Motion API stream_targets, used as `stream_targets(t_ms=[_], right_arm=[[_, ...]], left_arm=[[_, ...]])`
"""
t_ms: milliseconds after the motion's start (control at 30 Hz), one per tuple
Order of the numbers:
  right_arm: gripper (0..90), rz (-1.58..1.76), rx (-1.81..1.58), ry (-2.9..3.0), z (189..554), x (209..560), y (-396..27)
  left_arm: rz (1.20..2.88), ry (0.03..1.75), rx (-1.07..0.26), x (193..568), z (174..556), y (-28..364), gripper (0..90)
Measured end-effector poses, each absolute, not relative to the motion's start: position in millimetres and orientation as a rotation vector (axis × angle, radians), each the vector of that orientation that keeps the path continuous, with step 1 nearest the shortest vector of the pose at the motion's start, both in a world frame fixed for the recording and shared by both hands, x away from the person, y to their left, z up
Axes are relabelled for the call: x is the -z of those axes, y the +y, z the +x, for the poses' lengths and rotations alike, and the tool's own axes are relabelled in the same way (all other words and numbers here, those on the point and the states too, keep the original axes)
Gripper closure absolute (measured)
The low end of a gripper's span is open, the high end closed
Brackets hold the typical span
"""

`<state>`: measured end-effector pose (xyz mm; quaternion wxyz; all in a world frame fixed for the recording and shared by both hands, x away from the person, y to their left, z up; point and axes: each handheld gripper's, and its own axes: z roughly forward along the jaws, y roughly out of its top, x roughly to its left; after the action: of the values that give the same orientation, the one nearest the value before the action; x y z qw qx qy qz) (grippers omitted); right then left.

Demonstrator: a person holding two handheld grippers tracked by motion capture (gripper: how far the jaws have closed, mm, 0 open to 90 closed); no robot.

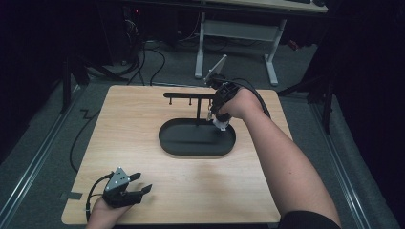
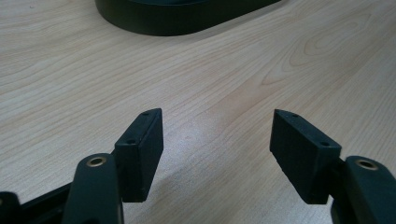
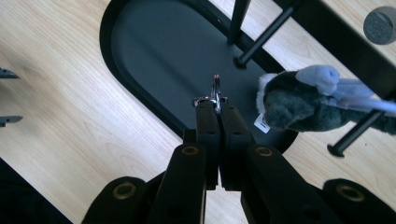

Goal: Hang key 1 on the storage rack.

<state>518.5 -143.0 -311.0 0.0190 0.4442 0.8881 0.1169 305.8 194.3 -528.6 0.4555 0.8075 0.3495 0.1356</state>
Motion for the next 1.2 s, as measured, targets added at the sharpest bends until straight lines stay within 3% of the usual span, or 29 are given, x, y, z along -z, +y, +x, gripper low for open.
stream_targets(t_ms=[867, 1200], right_arm=[[88.5, 1.441, -0.403, 2.712, 532.7, 320.1, -148.2], [81.3, 1.478, -0.404, 2.662, 533.6, 323.1, -150.4]], left_arm=[[1.994, 0.859, -0.33, 528.7, 305.9, 194.2, 35.5], [1.996, 0.856, -0.326, 528.9, 306.0, 194.6, 35.5]])
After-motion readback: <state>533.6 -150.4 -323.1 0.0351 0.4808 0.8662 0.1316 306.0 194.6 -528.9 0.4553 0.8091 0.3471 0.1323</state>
